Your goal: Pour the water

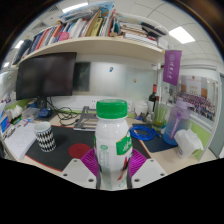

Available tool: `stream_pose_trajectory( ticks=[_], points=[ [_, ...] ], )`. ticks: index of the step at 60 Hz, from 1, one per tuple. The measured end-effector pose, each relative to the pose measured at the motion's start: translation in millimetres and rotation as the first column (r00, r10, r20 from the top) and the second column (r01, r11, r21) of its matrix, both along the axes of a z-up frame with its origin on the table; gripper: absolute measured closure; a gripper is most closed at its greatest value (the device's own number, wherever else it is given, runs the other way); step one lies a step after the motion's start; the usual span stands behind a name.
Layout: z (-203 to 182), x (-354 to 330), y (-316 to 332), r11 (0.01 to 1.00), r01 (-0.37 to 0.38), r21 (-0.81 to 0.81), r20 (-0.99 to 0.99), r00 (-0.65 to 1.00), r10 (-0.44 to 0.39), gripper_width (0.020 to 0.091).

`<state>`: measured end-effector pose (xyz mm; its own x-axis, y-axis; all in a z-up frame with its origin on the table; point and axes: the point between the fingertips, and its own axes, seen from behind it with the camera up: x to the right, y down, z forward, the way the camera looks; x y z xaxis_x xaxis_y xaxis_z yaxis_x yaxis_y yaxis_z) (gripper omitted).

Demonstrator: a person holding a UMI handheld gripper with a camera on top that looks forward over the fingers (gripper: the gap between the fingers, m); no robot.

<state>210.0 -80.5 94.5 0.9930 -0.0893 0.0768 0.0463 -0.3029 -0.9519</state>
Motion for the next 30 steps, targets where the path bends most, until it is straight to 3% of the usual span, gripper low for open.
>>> stream_pose_trajectory(
  ticks=[15,30],
  points=[
    [55,-33,35,0.987,-0.106,-0.119,0.379,0.914,0.144,0.0758],
    [71,-84,82,0.938,-0.142,-0.315,0.790,0.509,0.342,0.0758]
  ],
)
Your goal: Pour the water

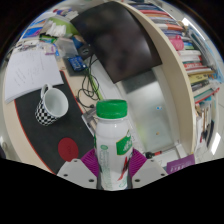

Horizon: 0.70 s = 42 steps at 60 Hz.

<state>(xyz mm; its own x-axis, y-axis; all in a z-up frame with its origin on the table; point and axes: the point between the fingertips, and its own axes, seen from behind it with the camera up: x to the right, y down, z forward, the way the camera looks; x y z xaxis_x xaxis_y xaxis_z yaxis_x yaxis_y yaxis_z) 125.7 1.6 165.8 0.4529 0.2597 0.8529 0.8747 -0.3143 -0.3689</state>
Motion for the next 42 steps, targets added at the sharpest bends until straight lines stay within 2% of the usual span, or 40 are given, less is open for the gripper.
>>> stream_pose_trajectory(
  ticks=[12,25,34,42],
  points=[
    [-14,-36,28,0.993,-0.087,-0.084,0.290,0.951,0.108,0.0742],
    [-30,-55,52,0.976,-0.149,-0.158,0.592,0.777,0.214,0.0742],
    [-41,-54,57,0.972,-0.135,-0.194,0.664,0.711,0.232,0.0742],
    [-48,-55,50,0.975,-0.111,-0.194,0.586,0.784,0.206,0.0740]
  ],
)
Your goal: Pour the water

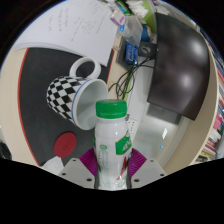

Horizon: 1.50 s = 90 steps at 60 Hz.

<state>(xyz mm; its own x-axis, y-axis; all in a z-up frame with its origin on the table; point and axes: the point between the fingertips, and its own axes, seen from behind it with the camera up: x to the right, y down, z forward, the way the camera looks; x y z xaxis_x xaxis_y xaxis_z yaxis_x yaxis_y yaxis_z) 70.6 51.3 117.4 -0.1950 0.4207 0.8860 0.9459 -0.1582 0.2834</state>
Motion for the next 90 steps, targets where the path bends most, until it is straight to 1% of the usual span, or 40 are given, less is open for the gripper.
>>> stream_pose_trajectory(
  ticks=[3,7,12,15,20,23,25,26,29,33,34,40,47,52,60,62,64,66,67,68,70,73,77,78,82,84,86,88,90],
  points=[
    [3,-2,-6,1.000,0.017,-0.006,-0.087,0.996,-0.017,0.0740],
    [9,-6,-15,0.998,0.065,-0.007,-0.259,0.964,-0.065,0.0741],
    [17,-8,-27,0.989,0.143,-0.029,-0.514,0.847,-0.138,0.0742],
    [25,-1,-34,0.978,0.202,-0.046,-0.640,0.746,-0.184,0.0733],
    [36,7,-41,0.961,0.265,-0.081,-0.818,0.533,-0.216,0.0732],
    [46,18,-43,0.950,0.298,-0.097,-0.894,0.393,-0.215,0.0731],
    [51,23,-44,0.943,0.314,-0.109,-0.935,0.290,-0.205,0.0733],
    [48,18,-46,0.937,0.334,-0.104,-0.952,0.238,-0.190,0.0731],
    [58,31,-44,0.938,0.323,-0.129,-0.979,0.108,-0.172,0.0731],
    [62,45,-40,0.929,0.345,-0.133,-0.990,-0.007,-0.139,0.0731],
    [60,43,-40,0.925,0.357,-0.133,-0.991,-0.035,-0.129,0.0731],
    [47,48,-30,0.921,0.350,-0.173,-0.978,-0.174,-0.118,0.0732],
    [21,41,-16,0.922,0.337,-0.191,-0.970,-0.207,-0.126,0.0732],
    [2,31,-5,0.927,0.313,-0.207,-0.964,-0.225,-0.139,0.0733],
    [-16,14,9,0.937,0.281,-0.209,-0.954,-0.269,-0.133,0.0732],
    [-22,12,12,0.938,0.278,-0.208,-0.954,-0.271,-0.132,0.0717],
    [-30,14,17,0.937,0.282,-0.207,-0.955,-0.265,-0.131,0.0719],
    [-43,16,17,0.932,0.287,-0.221,-0.954,-0.263,-0.146,0.0706],
    [-43,15,15,0.932,0.286,-0.221,-0.953,-0.268,-0.143,0.0705],
    [-37,17,18,0.941,0.286,-0.181,-0.954,-0.283,-0.098,0.0708],
    [-39,20,16,0.939,0.296,-0.175,-0.954,-0.287,-0.087,0.0708],
    [-39,20,14,0.943,0.287,-0.170,-0.955,-0.283,-0.086,0.0706],
    [-38,19,13,0.948,0.284,-0.144,-0.962,-0.266,-0.066,0.0658],
    [-38,18,13,0.949,0.283,-0.137,-0.964,-0.260,-0.061,0.0632],
    [-37,15,10,0.951,0.282,-0.129,-0.969,-0.239,-0.061,0.0573],
    [-39,14,11,0.949,0.283,-0.139,-0.970,-0.233,-0.072,0.0547],
    [-48,13,9,0.943,0.282,-0.178,-0.966,-0.233,-0.113,0.0512],
    [-55,12,6,0.933,0.283,-0.222,-0.957,-0.246,-0.153,0.0446],
    [-60,10,2,0.925,0.287,-0.250,-0.949,-0.262,-0.175,0.0356]
  ],
)
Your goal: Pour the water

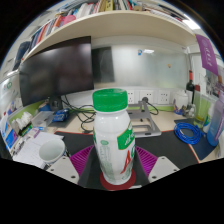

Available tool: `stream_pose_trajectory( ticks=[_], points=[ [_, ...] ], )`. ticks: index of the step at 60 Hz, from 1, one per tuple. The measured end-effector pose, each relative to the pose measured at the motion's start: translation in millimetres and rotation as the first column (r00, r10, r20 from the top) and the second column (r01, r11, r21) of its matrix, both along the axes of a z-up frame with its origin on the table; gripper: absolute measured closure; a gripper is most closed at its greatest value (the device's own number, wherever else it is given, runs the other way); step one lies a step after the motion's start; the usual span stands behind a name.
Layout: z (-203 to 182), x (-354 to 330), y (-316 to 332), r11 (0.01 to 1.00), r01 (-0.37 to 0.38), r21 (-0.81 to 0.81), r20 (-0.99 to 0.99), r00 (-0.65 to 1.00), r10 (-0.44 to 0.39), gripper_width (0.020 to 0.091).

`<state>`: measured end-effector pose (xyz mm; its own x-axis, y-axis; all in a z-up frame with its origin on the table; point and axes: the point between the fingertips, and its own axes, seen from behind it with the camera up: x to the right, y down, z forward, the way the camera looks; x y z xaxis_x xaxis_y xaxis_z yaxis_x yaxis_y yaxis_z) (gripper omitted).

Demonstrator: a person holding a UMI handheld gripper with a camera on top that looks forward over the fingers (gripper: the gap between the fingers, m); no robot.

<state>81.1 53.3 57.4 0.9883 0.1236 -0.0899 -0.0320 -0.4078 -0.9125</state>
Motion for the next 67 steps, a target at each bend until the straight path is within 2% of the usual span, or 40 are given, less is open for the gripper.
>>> stream_pose_trajectory(
  ticks=[1,3,16,29,51,67],
  points=[
    [-1,0,-2,1.000,0.006,-0.008,-0.005,1.000,-0.006,0.0308],
    [-2,2,-8,1.000,0.016,-0.017,-0.004,1.000,-0.016,0.0264],
    [-3,7,-91,0.992,0.084,-0.094,0.062,0.995,-0.078,0.0273],
    [37,-14,-158,0.980,0.154,-0.127,0.062,0.987,-0.147,0.0274],
    [125,-36,-182,0.982,0.190,-0.022,0.105,0.977,-0.186,0.0269],
    [135,-54,-188,0.984,0.177,-0.009,0.064,0.982,-0.176,0.0271]
  ],
)
